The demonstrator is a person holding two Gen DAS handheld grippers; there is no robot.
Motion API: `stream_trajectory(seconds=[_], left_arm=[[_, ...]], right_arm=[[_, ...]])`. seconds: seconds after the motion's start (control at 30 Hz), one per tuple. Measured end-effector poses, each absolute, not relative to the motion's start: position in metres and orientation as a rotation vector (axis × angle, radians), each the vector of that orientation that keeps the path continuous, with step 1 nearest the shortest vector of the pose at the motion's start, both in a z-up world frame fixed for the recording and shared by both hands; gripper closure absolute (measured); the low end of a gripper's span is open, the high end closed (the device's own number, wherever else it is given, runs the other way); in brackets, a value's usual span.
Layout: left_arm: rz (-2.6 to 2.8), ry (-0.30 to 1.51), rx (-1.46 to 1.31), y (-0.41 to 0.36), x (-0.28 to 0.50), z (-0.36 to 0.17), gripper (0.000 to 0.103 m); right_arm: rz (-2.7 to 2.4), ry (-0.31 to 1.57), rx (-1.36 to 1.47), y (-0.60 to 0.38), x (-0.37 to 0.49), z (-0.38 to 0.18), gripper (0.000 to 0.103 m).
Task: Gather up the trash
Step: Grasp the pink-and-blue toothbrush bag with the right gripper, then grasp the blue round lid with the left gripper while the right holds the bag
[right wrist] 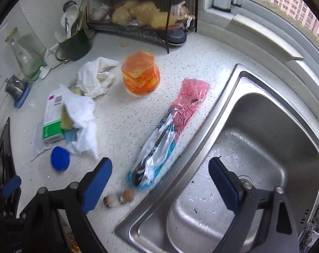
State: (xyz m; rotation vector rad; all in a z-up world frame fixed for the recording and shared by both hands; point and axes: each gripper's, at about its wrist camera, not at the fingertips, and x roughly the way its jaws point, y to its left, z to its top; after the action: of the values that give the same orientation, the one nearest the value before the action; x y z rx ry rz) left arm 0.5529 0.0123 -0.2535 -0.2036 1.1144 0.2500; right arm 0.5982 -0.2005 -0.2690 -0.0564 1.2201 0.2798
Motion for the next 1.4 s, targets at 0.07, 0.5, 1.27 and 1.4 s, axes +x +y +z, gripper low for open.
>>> stream_trajectory(seconds=[0.07, 0.5, 1.27, 1.4], left_arm=[[0.249, 1.123, -0.204, 0.016, 0.555, -0.260, 0.001], [0.236, 1.149, -0.211, 0.030, 0.582, -0.283, 0.001], [0.229, 1.204, -0.184, 0.044, 0.620, -0.320, 0.009], [0.247, 1.196, -0.161, 0.039, 0.621, -0.320, 0.024]], right_arm=[[0.284, 1.223, -0.066, -0.198, 0.605, -0.275, 0.016], [0.301, 1.310, -0.111, -0.188, 0.624, -0.309, 0.051], [0.374, 1.255, -0.145, -0.202, 0.611, -0.299, 0.089], [0.378, 1.237, -0.151, -0.205, 0.604, -0.290, 0.089]])
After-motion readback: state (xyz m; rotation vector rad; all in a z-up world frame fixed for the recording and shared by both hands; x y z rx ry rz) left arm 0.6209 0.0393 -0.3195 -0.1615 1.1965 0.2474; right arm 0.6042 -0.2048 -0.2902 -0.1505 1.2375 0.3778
